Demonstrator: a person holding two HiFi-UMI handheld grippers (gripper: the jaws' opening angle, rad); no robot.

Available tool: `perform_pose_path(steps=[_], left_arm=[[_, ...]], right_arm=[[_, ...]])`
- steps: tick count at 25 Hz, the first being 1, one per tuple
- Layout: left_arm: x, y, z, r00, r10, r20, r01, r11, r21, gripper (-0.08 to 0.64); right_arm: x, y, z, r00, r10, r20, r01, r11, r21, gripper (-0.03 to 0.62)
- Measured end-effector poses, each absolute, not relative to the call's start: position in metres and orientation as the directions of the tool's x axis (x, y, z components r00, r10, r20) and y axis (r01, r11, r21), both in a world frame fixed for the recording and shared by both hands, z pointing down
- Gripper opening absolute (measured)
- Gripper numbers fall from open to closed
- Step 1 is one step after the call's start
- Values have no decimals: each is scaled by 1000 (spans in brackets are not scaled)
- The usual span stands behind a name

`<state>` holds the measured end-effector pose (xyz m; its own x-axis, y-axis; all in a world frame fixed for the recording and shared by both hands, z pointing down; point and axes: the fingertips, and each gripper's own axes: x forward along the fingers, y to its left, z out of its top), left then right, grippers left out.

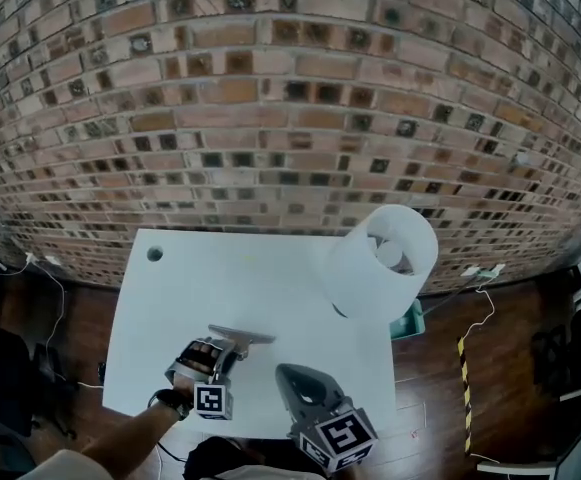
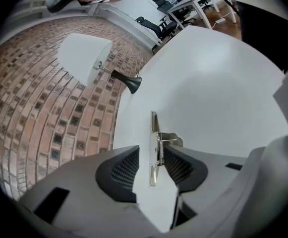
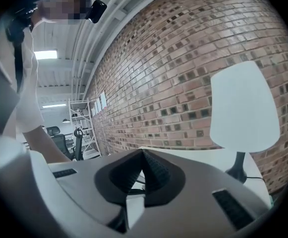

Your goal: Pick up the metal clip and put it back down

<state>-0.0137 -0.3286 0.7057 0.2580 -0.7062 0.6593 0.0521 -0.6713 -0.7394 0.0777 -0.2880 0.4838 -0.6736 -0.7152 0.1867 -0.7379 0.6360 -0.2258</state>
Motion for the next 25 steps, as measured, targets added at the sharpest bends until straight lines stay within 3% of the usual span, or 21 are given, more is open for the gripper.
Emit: perform_pose_path(steps=[6,10,14,22,25], left_arm=[[-6,-332,717,279,-690,668,66,-681,-730,169],[-2,-336,710,309,-708,636,41,-658,-752,34],[-2,-341,705,317,-710,628,1,-662,-749,29],[-3,-359,678,360,-718,596,-214,-685,-696,30],[-10,-365,658,372,-739,561,-352,-672,-651,31]], right_arm=[[77,-300,490,-683,-704,194,-729,640,-243,-5],[80,-303,494,-675,-708,207,-736,629,-251,-4],[79,-304,494,-670,-712,212,-741,621,-257,-4],[82,-305,487,-656,-725,207,-752,604,-264,-5],[83,-303,479,-650,-734,198,-757,601,-255,-5]])
